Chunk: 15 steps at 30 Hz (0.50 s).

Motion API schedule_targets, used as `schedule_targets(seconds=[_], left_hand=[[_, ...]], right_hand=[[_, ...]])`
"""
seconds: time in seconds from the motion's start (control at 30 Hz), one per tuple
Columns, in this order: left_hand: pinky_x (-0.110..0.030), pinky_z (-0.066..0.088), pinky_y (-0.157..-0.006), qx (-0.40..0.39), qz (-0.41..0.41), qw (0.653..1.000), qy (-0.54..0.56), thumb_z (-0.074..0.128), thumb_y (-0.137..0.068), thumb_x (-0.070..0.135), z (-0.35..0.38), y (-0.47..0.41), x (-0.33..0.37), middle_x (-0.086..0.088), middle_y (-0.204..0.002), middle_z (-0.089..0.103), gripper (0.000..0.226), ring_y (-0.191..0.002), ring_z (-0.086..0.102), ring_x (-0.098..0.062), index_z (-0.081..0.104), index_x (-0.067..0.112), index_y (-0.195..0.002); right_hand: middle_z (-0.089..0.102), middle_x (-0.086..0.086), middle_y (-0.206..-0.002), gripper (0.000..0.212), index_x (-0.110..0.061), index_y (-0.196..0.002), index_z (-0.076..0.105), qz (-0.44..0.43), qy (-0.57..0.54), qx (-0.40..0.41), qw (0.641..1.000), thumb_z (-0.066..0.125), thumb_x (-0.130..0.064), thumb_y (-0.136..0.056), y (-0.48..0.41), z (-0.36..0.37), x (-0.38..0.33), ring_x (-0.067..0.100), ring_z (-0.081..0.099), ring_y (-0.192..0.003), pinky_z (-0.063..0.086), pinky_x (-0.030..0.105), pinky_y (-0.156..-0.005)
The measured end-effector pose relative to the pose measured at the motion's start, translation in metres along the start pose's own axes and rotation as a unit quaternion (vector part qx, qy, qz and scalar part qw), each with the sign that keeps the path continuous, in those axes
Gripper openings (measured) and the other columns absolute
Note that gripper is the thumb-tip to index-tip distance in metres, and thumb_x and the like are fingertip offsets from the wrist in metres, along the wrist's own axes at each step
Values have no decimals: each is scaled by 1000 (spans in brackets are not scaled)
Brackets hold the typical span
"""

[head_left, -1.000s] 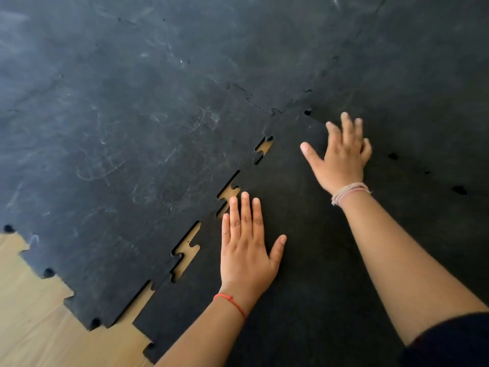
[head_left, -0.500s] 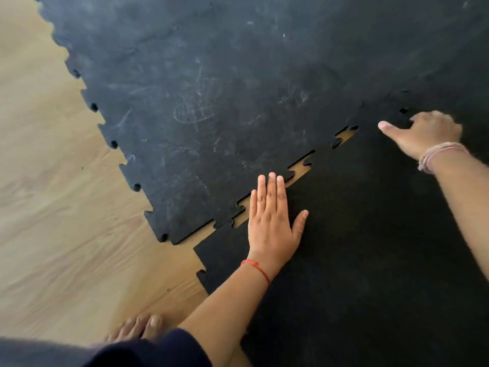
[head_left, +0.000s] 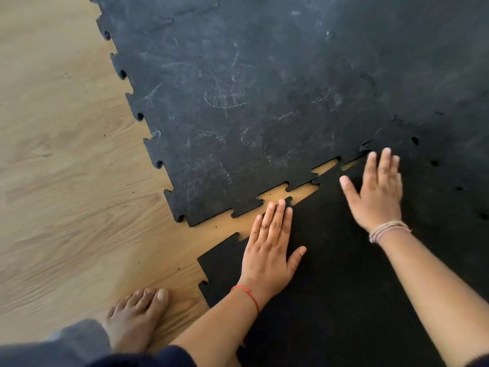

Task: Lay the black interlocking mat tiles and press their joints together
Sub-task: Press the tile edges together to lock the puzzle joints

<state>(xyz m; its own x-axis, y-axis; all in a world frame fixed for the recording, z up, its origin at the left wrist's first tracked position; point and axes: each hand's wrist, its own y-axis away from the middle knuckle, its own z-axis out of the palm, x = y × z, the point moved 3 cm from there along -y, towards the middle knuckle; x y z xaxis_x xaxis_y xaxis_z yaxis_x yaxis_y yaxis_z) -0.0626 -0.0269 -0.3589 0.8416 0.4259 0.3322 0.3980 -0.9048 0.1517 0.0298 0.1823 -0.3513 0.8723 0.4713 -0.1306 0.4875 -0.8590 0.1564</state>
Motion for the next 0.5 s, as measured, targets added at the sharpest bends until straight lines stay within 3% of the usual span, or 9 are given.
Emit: schedule_targets(seconds=[0.07,0.17,0.23,0.33,0.5], left_hand=[[-38,-1,-114,0,-28,1000,-6,25,-92,53,2,29,-14,-8,-153,5,71,-140,-5,-21,7,10,-145],[-36,0,-112,18,-134,991,-2,24,-88,60,-1,70,-42,-11,-152,11,77,-140,-2,-21,9,9,-144],[-35,-1,-112,20,-180,983,11,24,-85,63,-5,84,-54,-13,-151,15,82,-140,0,-23,12,6,-143],[-41,1,-114,26,-197,980,7,27,-84,62,-8,81,-54,-21,-145,31,84,-137,17,-30,18,0,-140],[-55,19,-104,32,-291,956,13,34,-83,58,-9,55,-40,-24,-117,49,75,-113,46,-43,38,-4,-126]], right_hand=[[-6,12,-153,74,-9,-143,-1,-118,18,-14,993,19,-58,-92,43,16,-40,26,-7,-141,1,40,-112],[10,14,-152,74,-4,-143,15,-204,26,-25,978,18,-57,-90,77,28,-71,29,7,-141,11,42,-111],[32,19,-147,71,-1,-136,36,-238,24,-18,971,26,-54,-90,75,24,-78,34,25,-137,20,44,-110],[60,20,-113,59,-1,-109,58,-275,27,4,961,36,-52,-88,61,17,-81,36,54,-110,34,46,-102],[62,15,-94,52,-5,-92,59,-276,16,43,960,41,-53,-86,55,16,-84,31,57,-94,37,45,-98]])
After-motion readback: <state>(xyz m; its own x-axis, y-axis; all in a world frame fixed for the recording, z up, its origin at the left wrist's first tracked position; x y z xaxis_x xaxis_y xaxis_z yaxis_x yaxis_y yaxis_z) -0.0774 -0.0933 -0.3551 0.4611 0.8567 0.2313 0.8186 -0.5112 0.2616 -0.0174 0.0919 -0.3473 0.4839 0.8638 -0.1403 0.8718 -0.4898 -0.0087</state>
